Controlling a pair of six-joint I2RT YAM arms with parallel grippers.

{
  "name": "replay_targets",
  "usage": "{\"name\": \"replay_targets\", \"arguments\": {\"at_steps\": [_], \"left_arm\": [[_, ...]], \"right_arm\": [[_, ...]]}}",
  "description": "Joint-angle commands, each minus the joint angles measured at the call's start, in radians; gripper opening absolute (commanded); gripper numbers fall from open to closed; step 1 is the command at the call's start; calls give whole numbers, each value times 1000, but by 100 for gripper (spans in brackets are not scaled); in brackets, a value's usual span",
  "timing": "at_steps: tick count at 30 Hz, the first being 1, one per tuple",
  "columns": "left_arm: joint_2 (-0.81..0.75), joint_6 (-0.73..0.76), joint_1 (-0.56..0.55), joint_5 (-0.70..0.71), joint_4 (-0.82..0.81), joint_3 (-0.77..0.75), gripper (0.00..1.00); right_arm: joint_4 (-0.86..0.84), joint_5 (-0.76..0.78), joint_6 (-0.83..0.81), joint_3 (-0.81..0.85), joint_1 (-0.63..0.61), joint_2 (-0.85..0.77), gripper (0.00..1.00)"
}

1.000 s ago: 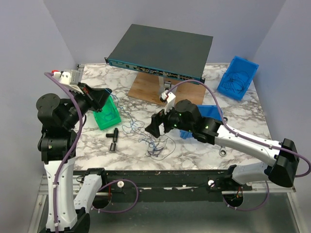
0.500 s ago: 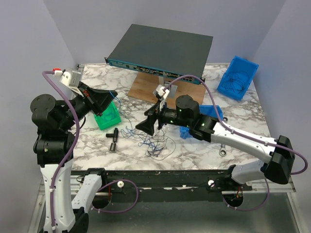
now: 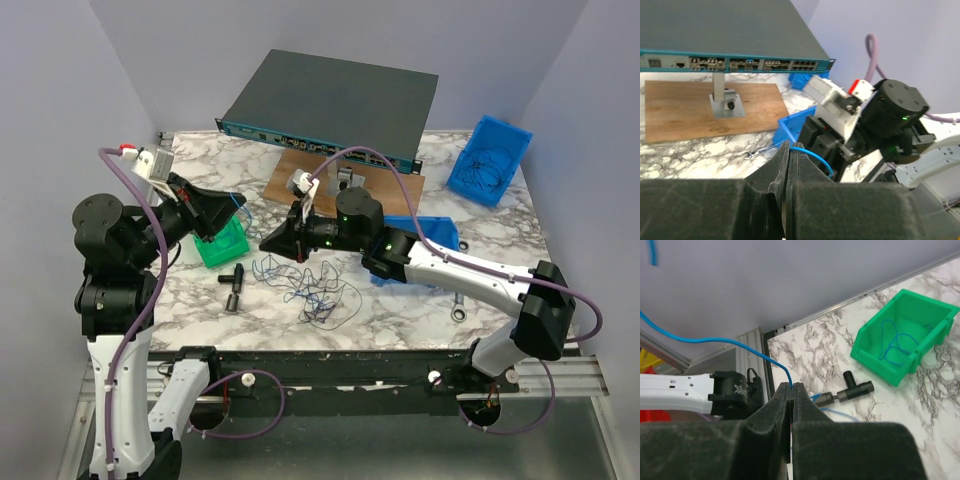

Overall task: Untangle the cables
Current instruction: Untie the cable.

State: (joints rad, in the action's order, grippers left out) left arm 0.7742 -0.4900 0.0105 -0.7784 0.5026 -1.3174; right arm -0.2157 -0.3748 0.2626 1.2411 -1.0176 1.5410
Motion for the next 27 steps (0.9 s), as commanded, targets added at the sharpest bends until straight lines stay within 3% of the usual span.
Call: {"name": "replay_targets", "arguments": {"at_steps": [1,5,7,10,12,14,20,27], "left_arm": [[-4,16,-7,144,55,88,0],[21,10,-7,245,91,167,1],[26,8,-7,281,83,205,9],[34,8,-7,267,70,245,61],[34,10,-7,213,51,267,76],[21,3,-7,164,5,306,82],[-17,15,-7,187,15,362,82],[-28,59,1,280,85,362,86]], "right_arm": [[-24,-4,15,28,-7,-9,1],[1,85,26,9,-7,-38,1],[11,109,40,1,-8,-52,1],[28,144,69,6,-8,-68,1],[51,176,80,25,-8,-66,1],[84,202,88,50,-7,-58,1],[112,247,109,83,-7,-55,1],[175,479,152,96,-6,-70,1]]}}
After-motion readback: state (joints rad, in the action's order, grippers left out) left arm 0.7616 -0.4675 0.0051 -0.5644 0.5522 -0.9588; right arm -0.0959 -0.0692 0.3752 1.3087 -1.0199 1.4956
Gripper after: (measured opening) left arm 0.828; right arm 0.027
